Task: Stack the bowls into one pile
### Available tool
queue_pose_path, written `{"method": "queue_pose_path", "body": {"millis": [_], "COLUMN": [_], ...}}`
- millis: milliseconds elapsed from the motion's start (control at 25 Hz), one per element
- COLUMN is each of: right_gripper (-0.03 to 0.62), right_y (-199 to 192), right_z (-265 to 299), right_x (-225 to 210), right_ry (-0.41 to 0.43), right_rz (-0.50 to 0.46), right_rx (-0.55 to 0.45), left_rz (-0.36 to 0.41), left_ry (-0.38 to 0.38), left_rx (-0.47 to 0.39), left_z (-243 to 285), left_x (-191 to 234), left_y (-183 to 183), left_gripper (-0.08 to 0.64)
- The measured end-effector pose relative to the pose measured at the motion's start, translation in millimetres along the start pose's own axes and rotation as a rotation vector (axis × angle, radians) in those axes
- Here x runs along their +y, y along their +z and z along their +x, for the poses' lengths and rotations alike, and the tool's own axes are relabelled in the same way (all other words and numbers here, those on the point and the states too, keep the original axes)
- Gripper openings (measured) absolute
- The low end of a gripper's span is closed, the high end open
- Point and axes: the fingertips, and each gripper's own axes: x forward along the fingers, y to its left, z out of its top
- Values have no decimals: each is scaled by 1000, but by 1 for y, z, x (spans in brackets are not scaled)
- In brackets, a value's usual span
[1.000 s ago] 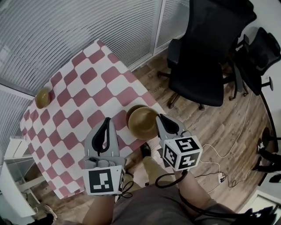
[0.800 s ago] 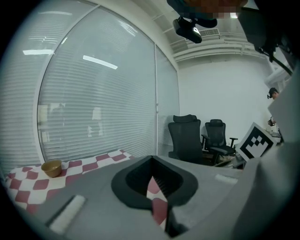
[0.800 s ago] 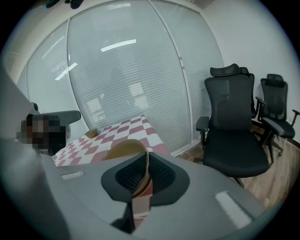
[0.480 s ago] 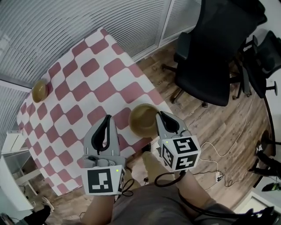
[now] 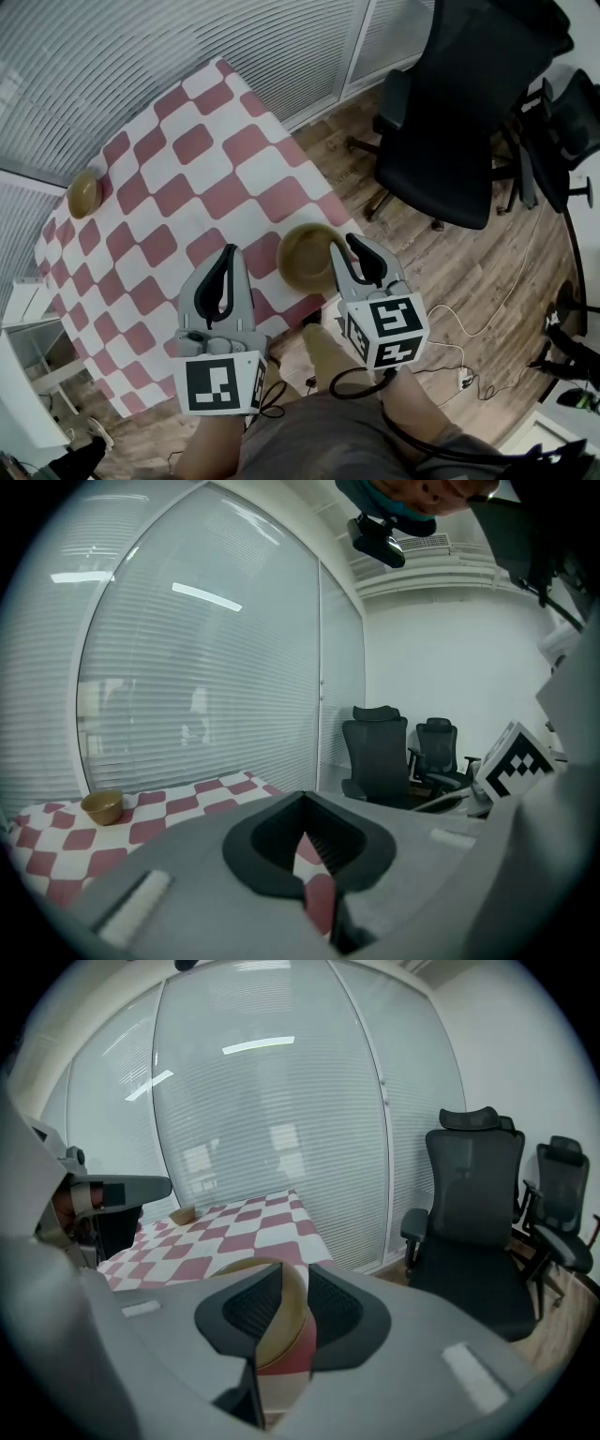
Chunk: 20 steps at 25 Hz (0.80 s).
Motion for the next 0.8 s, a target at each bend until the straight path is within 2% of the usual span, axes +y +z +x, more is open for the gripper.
{"method": "queue_pose_path", "body": {"millis": [240, 480, 680, 800], "right_gripper": [112, 103, 79, 26], "right_y": [23, 57, 93, 120], "right_z": [-6, -10, -12, -16], "right_x": [3, 24, 62, 95], "right_ry": [11, 60, 143, 217], "right_rz": [-18, -55, -103, -147], "right_rx": [-56, -121, -173, -223], "left_rz": [7, 20, 34, 52], "left_ry": [25, 82, 163, 233], "left_rx": [-25, -69, -130, -187], "left_z": [-7, -26, -57, -82], "left_x": [2, 14, 38, 56], "left_y": [13, 37, 67, 91], "left_gripper": [0, 0, 0, 0]}}
